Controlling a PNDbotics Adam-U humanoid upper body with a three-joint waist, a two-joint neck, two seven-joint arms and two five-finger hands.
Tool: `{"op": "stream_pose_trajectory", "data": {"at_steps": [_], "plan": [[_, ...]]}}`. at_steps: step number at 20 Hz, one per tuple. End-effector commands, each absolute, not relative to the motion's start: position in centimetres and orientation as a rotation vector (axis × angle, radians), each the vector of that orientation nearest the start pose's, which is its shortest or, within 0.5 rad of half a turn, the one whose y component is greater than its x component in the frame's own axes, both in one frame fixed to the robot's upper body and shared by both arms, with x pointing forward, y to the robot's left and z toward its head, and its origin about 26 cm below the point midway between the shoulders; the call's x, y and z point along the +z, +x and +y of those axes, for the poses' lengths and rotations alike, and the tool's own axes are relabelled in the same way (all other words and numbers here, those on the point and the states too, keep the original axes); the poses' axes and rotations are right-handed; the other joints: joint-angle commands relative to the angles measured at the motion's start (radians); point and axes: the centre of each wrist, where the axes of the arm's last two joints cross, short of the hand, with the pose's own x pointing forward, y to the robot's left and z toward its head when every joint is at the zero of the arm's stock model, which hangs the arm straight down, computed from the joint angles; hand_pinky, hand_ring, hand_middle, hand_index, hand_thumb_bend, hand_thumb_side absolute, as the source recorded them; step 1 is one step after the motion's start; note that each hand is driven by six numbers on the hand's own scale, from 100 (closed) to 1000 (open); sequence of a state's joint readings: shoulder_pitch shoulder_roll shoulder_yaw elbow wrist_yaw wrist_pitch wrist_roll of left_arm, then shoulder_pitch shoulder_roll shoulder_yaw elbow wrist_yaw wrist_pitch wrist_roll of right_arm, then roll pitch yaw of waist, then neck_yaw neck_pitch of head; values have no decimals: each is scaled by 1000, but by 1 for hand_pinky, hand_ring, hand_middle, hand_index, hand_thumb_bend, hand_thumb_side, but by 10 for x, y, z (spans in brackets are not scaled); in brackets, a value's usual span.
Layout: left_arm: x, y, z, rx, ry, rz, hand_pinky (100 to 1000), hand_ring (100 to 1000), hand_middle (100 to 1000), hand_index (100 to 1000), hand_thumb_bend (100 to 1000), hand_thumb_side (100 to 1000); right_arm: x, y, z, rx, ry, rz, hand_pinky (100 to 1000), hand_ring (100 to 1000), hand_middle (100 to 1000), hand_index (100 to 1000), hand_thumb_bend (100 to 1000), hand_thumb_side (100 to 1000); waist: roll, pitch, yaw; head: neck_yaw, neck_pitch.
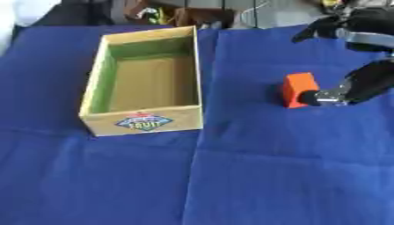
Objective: Pick up objects on the table and place them in the box.
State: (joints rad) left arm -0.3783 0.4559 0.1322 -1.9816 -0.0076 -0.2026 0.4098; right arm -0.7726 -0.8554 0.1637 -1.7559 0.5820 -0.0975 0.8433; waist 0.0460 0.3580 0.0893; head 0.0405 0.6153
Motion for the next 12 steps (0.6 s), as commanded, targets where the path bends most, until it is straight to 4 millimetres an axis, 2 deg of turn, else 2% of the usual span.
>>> {"op": "stream_pose_trajectory", "data": {"at_steps": [1,6,12], "plan": [[253,300,302,-66,-665,3515,758,818,859,953,159,1000,355,342,-291,1894,-997,-1345,882,963,927,1000,456,656,-1,-27,-1,-4,25],[253,300,302,-68,-659,3513,758,827,859,953,152,1000,356,346,-290,1904,-980,-1321,884,964,932,1000,459,648,-8,-24,1,-52,57],[254,300,300,-74,-643,3515,758,826,858,952,137,1000,356,355,-293,1898,-994,-1274,887,966,935,1000,491,632,-12,-21,4,-36,70]]}}
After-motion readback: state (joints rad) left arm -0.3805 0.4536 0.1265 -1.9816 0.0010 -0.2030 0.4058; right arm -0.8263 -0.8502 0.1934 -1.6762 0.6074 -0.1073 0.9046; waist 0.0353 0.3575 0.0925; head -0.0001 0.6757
